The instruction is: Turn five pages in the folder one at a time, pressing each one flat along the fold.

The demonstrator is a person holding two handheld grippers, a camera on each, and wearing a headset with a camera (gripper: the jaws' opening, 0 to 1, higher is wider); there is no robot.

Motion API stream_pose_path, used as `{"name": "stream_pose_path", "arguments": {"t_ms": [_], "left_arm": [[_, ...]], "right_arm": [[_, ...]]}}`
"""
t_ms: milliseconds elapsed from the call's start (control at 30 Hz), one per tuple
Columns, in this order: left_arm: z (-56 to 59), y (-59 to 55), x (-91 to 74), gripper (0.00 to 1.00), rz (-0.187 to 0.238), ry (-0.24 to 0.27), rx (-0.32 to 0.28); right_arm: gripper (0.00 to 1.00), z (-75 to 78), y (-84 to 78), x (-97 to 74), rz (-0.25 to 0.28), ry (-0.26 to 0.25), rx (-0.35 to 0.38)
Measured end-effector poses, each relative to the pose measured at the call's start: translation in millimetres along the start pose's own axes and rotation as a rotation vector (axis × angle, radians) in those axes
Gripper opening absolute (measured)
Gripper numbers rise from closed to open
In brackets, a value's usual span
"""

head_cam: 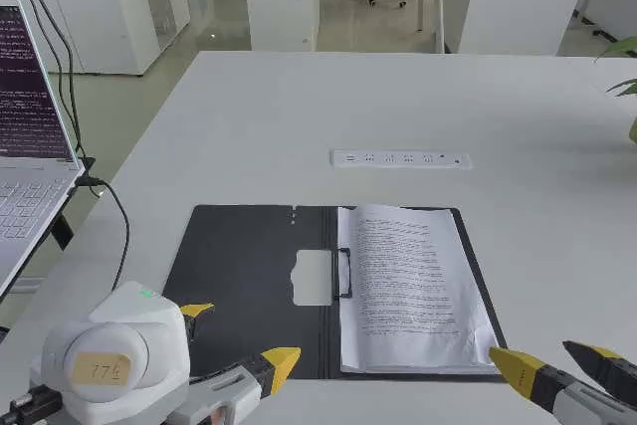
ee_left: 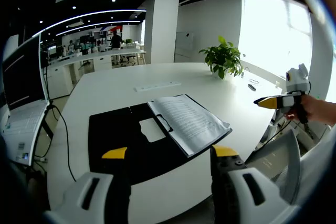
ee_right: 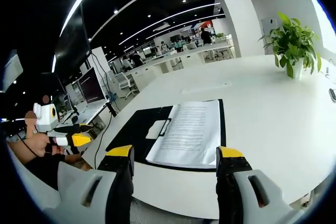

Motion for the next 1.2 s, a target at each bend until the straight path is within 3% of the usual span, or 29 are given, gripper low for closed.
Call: {"name": "stream_pose_path", "arguments": {"t_ms": [567,1200], "left_arm": [[6.3,-1.5,0.4,0.62,-0.006,0.012,-0.004],[11.7,-1.1,8.0,0.62,-0.016,-0.008,0.016]], "right_arm": [[0.63,2.7,-0.8,-4.1,-0.014,-0.005,0.007],[0.63,6.3,-5.0,-7.1,-0.015,-0.01,0.021]]}}
Point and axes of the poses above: the centre of the closed fingertips' face, and the gripper's own axes: x roughly forward along the fingers, z roughly to its right, y roughly out of its top, the point moved 10 cm from there along -x, roughly backward along the fingers, and after that the axes turned 13 degrees about y, right-handed, at the moved point
